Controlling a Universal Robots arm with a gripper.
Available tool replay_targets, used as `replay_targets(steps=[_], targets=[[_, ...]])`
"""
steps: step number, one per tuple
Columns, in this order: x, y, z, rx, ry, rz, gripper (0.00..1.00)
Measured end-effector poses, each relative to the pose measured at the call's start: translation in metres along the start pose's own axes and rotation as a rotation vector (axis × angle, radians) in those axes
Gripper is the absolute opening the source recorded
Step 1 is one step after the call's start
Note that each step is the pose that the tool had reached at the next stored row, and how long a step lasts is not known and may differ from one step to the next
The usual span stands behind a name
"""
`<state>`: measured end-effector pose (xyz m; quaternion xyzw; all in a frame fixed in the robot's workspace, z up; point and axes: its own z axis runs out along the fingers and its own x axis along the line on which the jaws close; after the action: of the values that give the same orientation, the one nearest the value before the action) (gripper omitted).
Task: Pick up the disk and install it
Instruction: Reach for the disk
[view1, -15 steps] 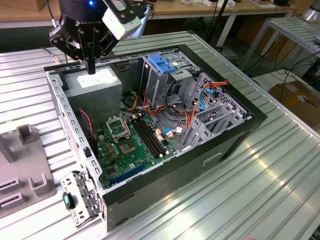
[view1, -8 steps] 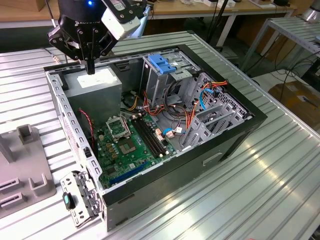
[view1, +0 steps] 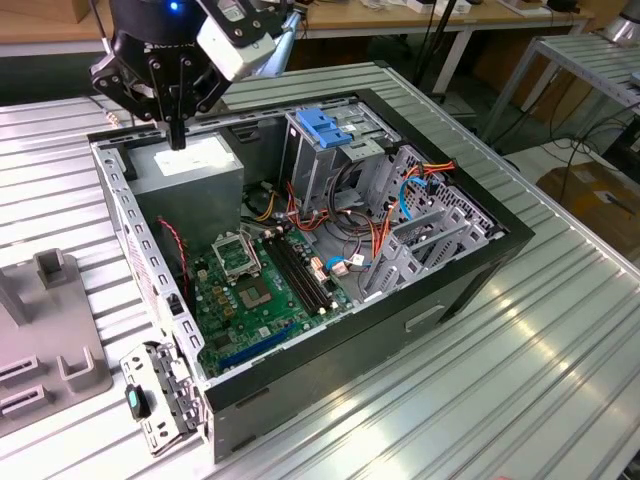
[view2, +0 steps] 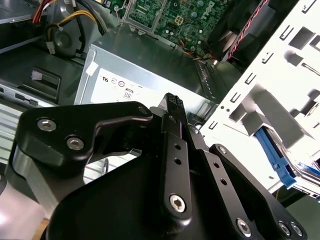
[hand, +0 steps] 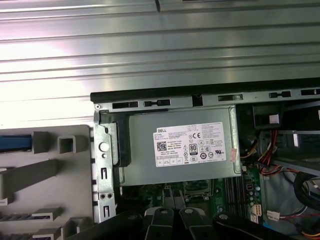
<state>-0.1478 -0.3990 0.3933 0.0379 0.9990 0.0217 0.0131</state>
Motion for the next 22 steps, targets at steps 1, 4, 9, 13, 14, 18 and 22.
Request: replay_targets(steps=[1, 4, 9, 13, 14, 18, 22], targets=[[0.0017, -0.0001, -0.0001, 0.0000, 0.0000, 0.000, 0.11], [0.0046, -0.0003, -0.0001, -0.0001, -0.0001, 0.000, 0.11], [0.0064, -0.0005, -0.0002, 0.0000, 0.0000, 0.000, 0.11], [0.0068, -0.0005, -0.0002, 0.0000, 0.0000, 0.000, 0.11], [0.0068, -0.0005, -0.0002, 0.0000, 0.0000, 0.000, 0.11], [0.0069, -0.0005, -0.0002, 0.0000, 0.0000, 0.000, 0.11], [0.0086, -0.0007, -0.0003, 0.0000, 0.0001, 0.000, 0.11]])
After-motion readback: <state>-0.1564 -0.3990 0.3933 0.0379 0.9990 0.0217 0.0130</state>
